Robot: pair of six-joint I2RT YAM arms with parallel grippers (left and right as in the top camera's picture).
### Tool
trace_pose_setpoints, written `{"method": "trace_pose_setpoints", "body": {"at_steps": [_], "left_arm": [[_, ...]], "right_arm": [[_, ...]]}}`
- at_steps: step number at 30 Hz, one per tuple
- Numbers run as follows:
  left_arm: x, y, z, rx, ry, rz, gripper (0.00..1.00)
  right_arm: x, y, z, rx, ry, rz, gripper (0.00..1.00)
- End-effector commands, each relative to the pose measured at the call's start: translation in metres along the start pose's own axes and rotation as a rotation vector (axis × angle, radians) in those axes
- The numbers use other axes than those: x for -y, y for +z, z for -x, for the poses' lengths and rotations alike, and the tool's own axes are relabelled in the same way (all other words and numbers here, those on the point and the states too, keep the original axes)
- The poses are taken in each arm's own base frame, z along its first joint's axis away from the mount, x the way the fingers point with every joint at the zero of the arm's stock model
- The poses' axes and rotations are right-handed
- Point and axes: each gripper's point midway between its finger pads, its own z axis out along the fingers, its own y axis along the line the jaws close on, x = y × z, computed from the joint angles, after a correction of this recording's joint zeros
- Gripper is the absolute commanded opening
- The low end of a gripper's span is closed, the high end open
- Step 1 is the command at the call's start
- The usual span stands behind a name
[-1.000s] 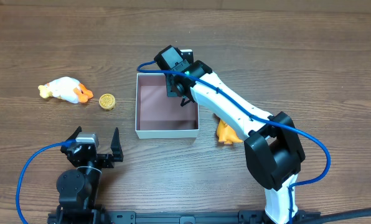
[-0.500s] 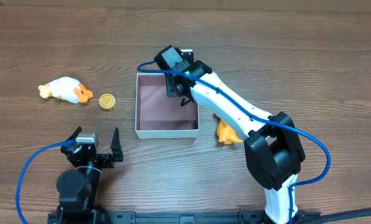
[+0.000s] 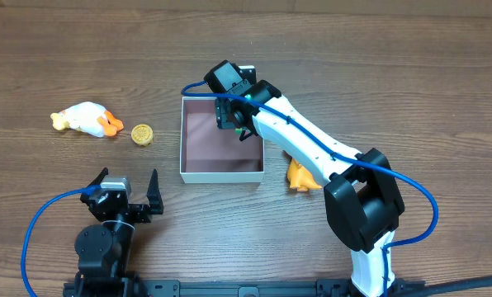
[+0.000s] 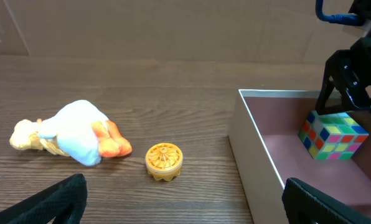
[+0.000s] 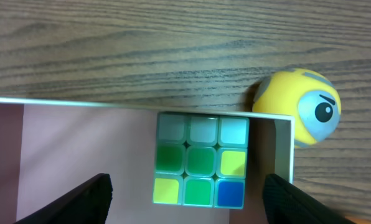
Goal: Pack container
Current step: 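Lower the cube into the box and open the right gripper, then move the right gripper to the yellow ball and grasp it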
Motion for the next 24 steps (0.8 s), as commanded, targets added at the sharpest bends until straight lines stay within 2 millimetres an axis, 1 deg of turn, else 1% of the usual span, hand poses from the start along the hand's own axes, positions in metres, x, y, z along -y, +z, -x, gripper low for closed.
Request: {"method": "trace_pose_setpoints", "body": {"at_steps": [1, 7, 10, 11, 15, 17, 22, 24], "left_arm": [[0.001, 0.000, 0.000, 0.005, 0.008, -0.009, 1.00], [0.001, 0.000, 0.000, 0.005, 0.008, -0.009, 1.00], [0.001, 0.000, 0.000, 0.005, 0.008, -0.009, 1.00], [0.001, 0.000, 0.000, 0.005, 0.008, -0.009, 1.00], [0.001, 0.000, 0.001, 0.005, 0.008, -0.009, 1.00], [0.001, 0.000, 0.001, 0.005, 0.008, -0.009, 1.00], [0.001, 0.000, 0.000, 0.005, 0.008, -0.009, 1.00], [0.001, 0.000, 0.000, 0.005, 0.008, -0.009, 1.00]], "right_arm": [[-0.009, -0.014, 0.014, 0.023, -0.031, 0.032, 0.83], [-0.024, -0.037, 0.034, 0.059, -0.102, 0.103, 0.85], [-0.024, -0.043, 0.041, 0.079, -0.109, 0.101, 0.86], [-0.022, -0.044, 0.043, 0.088, -0.103, 0.089, 0.88], [0.007, -0.054, 0.068, 0.133, -0.032, 0.022, 0.90], [0.024, -0.054, 0.077, 0.133, 0.009, 0.006, 0.90], [0.083, -0.041, 0.092, 0.098, 0.137, -0.026, 0.90], [0.111, -0.035, 0.100, 0.088, 0.205, -0.010, 0.90]]}}
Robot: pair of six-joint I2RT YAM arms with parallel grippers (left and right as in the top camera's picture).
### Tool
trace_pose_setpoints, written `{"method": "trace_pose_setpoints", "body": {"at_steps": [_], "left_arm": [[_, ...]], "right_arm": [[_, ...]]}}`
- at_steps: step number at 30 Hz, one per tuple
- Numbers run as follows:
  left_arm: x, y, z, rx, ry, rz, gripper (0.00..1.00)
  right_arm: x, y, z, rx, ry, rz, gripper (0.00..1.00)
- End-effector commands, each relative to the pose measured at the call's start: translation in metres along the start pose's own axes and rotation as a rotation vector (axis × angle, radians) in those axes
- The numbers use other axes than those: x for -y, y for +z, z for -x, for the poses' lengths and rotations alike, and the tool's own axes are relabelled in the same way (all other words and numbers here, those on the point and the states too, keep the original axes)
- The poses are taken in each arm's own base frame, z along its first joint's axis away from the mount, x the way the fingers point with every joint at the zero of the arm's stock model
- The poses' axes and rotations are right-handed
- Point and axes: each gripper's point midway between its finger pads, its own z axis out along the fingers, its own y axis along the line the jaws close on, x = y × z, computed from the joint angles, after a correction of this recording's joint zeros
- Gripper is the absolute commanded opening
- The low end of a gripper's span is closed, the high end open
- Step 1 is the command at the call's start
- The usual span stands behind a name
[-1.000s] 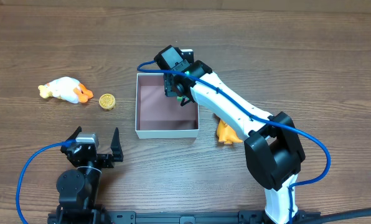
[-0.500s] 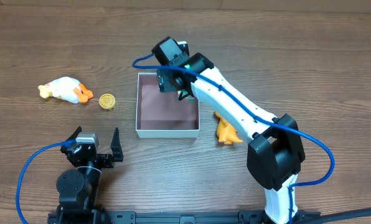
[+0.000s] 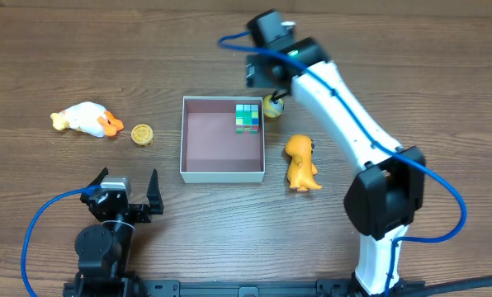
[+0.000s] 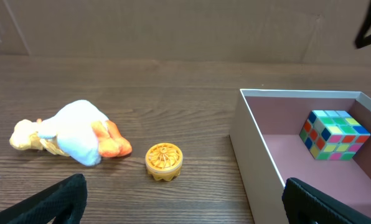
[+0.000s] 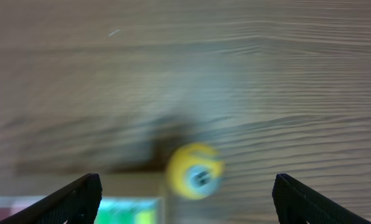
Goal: Pack container
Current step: 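Move the right gripper to the yellow ball and grasp it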
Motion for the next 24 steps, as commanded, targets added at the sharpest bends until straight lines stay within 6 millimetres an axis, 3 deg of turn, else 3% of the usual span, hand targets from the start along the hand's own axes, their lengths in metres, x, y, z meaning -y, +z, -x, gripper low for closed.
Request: {"method": "trace_pose_setpoints", "body": {"at_steps": [1, 5, 9, 15, 24], "left_arm": [[0.001, 0.000, 0.001, 0.005, 0.008, -0.008, 1.00], [0.001, 0.000, 0.000, 0.005, 0.008, -0.008, 1.00], [0.001, 0.000, 0.001, 0.005, 0.008, -0.008, 1.00], [0.001, 0.000, 0.001, 0.005, 0.008, -0.009, 1.00], [0.001, 0.000, 0.001, 0.005, 0.008, -0.008, 1.00]], "right_arm": [[0.027, 0.004, 0.021, 0.007, 0.096, 0.030, 0.90], [0.046, 0.020, 0.018, -0.031, 0.148, 0.056, 0.90], [0.052, 0.040, 0.002, -0.084, 0.149, 0.037, 0.89], [0.047, 0.074, -0.023, -0.172, 0.161, 0.036, 0.89], [0.030, 0.107, -0.040, -0.234, 0.157, 0.090, 0.89]]}}
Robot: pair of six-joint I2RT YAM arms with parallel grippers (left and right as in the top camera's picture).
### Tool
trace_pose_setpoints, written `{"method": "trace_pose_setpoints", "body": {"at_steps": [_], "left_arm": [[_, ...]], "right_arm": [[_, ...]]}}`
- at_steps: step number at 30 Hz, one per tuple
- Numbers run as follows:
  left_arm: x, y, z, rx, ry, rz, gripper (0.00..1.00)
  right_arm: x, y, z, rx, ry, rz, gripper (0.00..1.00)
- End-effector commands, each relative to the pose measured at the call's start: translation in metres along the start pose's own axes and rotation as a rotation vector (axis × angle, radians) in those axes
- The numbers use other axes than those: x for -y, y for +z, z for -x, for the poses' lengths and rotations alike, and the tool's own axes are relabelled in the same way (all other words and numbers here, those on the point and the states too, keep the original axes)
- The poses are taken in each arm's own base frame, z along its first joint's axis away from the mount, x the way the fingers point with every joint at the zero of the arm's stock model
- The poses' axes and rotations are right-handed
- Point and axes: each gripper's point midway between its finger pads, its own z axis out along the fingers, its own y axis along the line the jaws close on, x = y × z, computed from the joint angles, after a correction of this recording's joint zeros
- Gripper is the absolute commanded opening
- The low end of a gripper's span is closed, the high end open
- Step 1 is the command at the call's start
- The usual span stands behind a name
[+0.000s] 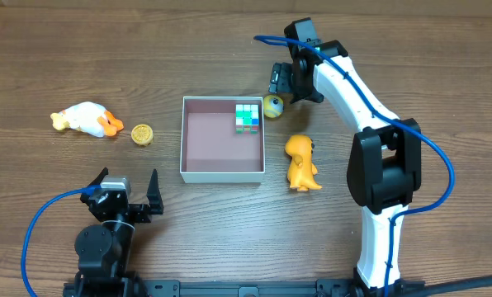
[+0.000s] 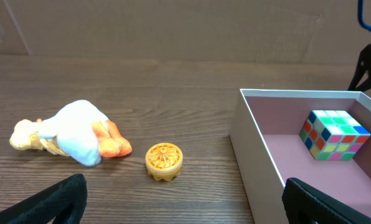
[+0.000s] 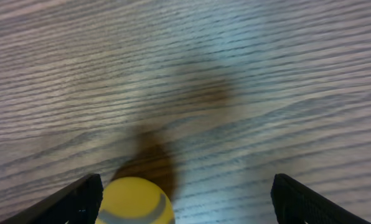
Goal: Pack container
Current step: 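Move the right gripper to the yellow ball and grasp it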
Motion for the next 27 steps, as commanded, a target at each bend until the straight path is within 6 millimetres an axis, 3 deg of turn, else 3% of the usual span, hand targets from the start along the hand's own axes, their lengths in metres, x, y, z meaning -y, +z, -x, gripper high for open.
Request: {"method": "trace_pose_setpoints", "body": {"at_steps": [1, 6, 13, 20, 27], "left_arm": [[0.001, 0.000, 0.000, 0.005, 0.008, -0.009, 1.00], [0.001, 0.000, 0.001, 0.005, 0.008, -0.009, 1.00], [0.001, 0.000, 0.001, 0.005, 0.008, -0.009, 1.00], [0.001, 0.000, 0.000, 0.005, 0.008, -0.009, 1.00], [0.001, 0.000, 0.000, 0.005, 0.008, -0.009, 1.00]], "right_arm": [[-0.009, 0.011, -0.005, -0.019, -0.001, 0.031, 0.89], [-0.017, 0.010, -0.003, -0.019, -0.001, 0.075, 0.89], [-0.032, 0.009, -0.021, -0.062, -0.028, 0.080, 0.88], [-0.025, 0.008, -0.040, -0.139, 0.036, 0.046, 0.87], [-0.026, 0.008, -0.038, -0.132, 0.045, 0.050, 0.87]]}}
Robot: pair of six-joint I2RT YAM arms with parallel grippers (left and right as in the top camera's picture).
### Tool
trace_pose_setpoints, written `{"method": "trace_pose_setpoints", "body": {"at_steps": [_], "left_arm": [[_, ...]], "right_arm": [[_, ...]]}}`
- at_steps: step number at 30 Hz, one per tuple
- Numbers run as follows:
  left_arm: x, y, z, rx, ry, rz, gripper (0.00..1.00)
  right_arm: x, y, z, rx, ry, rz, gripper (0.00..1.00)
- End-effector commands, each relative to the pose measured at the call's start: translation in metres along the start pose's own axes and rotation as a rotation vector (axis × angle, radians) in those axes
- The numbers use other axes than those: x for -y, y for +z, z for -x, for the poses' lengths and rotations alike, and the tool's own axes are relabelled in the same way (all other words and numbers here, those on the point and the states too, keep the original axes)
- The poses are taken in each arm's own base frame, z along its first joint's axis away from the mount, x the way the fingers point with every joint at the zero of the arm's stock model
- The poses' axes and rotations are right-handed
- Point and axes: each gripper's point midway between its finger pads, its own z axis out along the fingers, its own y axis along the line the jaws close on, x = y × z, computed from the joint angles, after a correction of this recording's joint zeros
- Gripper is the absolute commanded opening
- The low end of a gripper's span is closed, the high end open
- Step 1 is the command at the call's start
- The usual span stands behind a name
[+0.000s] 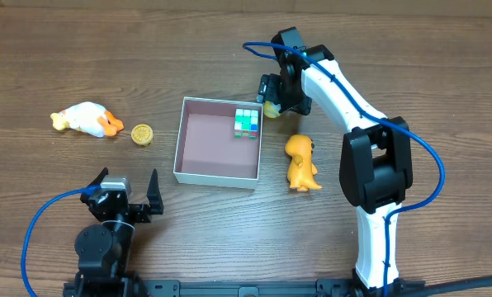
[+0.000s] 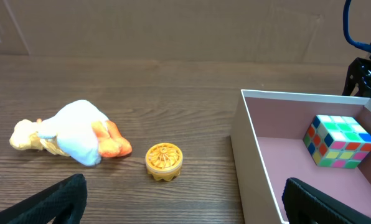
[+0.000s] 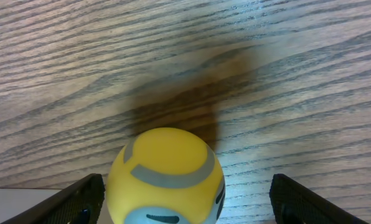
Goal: Pack container
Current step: 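Move the right gripper to the yellow ball and grasp it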
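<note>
A white box (image 1: 215, 179) with a pink floor holds a colour cube (image 1: 246, 122) in its far right corner. Just outside that corner sits a yellow ball toy (image 1: 271, 109) with grey bands. My right gripper (image 1: 277, 97) is down over the ball, open, its fingers on either side; in the right wrist view the ball (image 3: 167, 171) fills the space between them. An orange dinosaur figure (image 1: 300, 163) lies right of the box. A white duck plush (image 1: 85, 120) and a gold disc (image 1: 142, 134) lie at the left. My left gripper (image 1: 130, 200) rests open near the front edge.
The box's near wall (image 2: 251, 155) stands to the right in the left wrist view, with the duck plush (image 2: 73, 134) and the gold disc (image 2: 164, 162) on bare wood to its left. The right arm's blue cable loops past the dinosaur.
My right gripper has come down and closer to the yellow ball, which now sits between its open fingers. The box has shifted a little left and turned slightly. The left arm is unchanged.
My right gripper stood open over the cube in the box's far right corner. Then it was beyond the box, with the cube left inside. Then it was above the table right of the yellow ball, and now it straddles the ball.
</note>
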Motion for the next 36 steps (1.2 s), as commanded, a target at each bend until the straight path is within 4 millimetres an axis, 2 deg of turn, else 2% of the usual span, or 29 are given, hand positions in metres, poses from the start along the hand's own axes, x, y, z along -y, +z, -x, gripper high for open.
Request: {"method": "trace_pose_setpoints", "body": {"at_steps": [1, 7, 12, 15, 28, 31, 36], "left_arm": [[0.001, 0.000, 0.000, 0.005, 0.008, -0.009, 1.00], [0.001, 0.000, 0.001, 0.005, 0.008, -0.009, 1.00], [0.001, 0.000, 0.001, 0.005, 0.008, -0.009, 1.00], [0.001, 0.000, 0.001, 0.005, 0.008, -0.009, 1.00], [0.001, 0.000, 0.000, 0.005, 0.008, -0.009, 1.00], [0.001, 0.000, 0.001, 0.005, 0.008, -0.009, 1.00], [0.001, 0.000, 0.000, 0.005, 0.008, -0.009, 1.00]], "right_arm": [[-0.001, 0.002, 0.002, 0.005, 0.013, 0.006, 0.84], [-0.005, 0.002, 0.002, 0.005, 0.012, 0.028, 0.72], [-0.006, 0.004, 0.003, 0.006, 0.012, 0.028, 0.73], [-0.003, 0.012, 0.001, -0.010, 0.013, 0.018, 0.77], [-0.005, 0.015, 0.004, 0.003, 0.012, 0.022, 0.75], [-0.005, 0.015, 0.004, 0.004, 0.009, 0.022, 0.59], [-0.004, 0.015, 0.004, 0.002, 0.009, 0.021, 0.56]]}}
